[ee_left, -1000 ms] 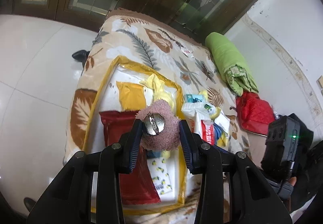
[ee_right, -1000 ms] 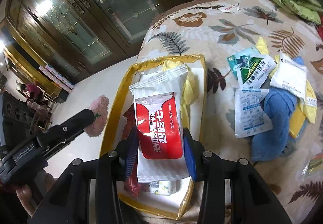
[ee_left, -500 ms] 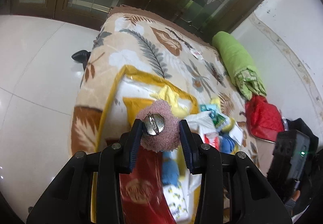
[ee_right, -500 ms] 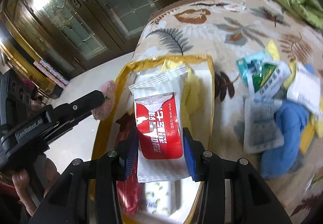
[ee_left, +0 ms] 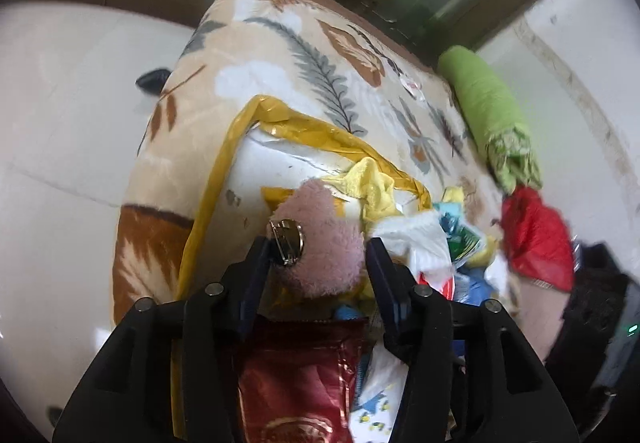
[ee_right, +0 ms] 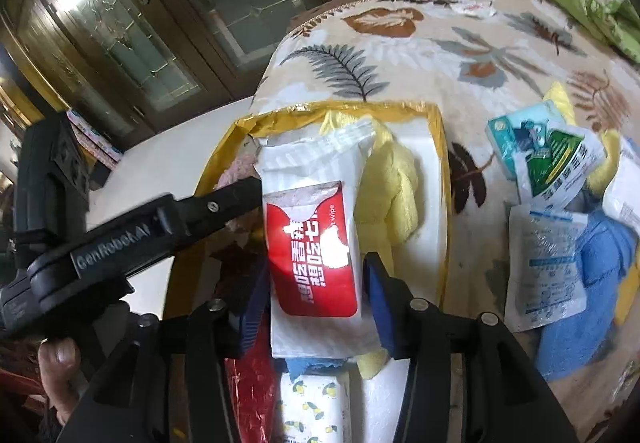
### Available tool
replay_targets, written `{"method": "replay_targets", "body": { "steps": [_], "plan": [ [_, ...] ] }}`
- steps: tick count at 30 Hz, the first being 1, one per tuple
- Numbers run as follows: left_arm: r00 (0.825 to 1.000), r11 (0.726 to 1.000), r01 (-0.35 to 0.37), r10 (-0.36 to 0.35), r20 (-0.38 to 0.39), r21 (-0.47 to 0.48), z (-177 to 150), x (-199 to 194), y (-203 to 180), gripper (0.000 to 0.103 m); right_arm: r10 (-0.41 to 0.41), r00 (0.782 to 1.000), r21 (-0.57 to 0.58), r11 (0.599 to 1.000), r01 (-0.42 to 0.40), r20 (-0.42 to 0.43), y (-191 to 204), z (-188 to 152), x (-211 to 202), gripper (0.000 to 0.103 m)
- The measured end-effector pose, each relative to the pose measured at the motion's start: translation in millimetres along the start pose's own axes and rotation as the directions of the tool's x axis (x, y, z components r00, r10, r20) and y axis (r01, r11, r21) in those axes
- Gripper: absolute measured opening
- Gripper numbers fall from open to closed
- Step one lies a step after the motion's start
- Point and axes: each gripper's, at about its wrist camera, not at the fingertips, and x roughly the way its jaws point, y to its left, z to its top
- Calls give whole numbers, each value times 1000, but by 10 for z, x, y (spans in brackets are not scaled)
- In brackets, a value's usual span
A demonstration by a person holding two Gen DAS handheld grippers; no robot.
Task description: Organize soft objects
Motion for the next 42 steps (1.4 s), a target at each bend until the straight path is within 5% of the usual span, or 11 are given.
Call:
{"method": "replay_targets", "body": {
  "steps": [2,3,5,11,14,21,27,31,35,42],
  "plan": [
    [1000,1000,14,-14,25,-9,-1,-129,-51,56,40,999,17,999,-40,25,-35,-17,-114,50],
    [999,1000,7,-7,51,-1,-10,-215,-101,68,46,998,19,999,-47,37,-35,-11,-153,55],
    [992,999,-36,35,122,12,-67,-413,-201,75,72,994,19,997,-73,78,-63,-41,-336,59],
    [986,993,-66,50,160,100,-311,-713,-558,75,98,989,15,995,-100,108,-214,-117,-659,60],
    [988,991,-90,75,137,100,-458,-673,-707,75,63,991,14,998,-65,116,-356,-187,-779,60],
    [995,995,-23,14,99,94,-920,-659,-1039,75,65,988,87,993,-78,140,-819,-405,-1145,61],
    [998,984,-35,27,50,173,-1334,-537,-1434,75,47,989,107,992,-62,139,-1112,-657,-1376,63],
    [997,976,-61,51,56,208,-1439,-558,-1655,75,17,991,125,992,-34,132,-1257,-773,-1512,63],
    [992,972,-31,2,125,233,-1466,-743,-1842,75,3,986,146,989,-27,166,-1396,-855,-1743,63],
    [997,969,-30,11,78,246,-1539,-601,-1957,75,-31,982,190,982,-5,187,-1664,-1036,-1943,63]
  ]
}}
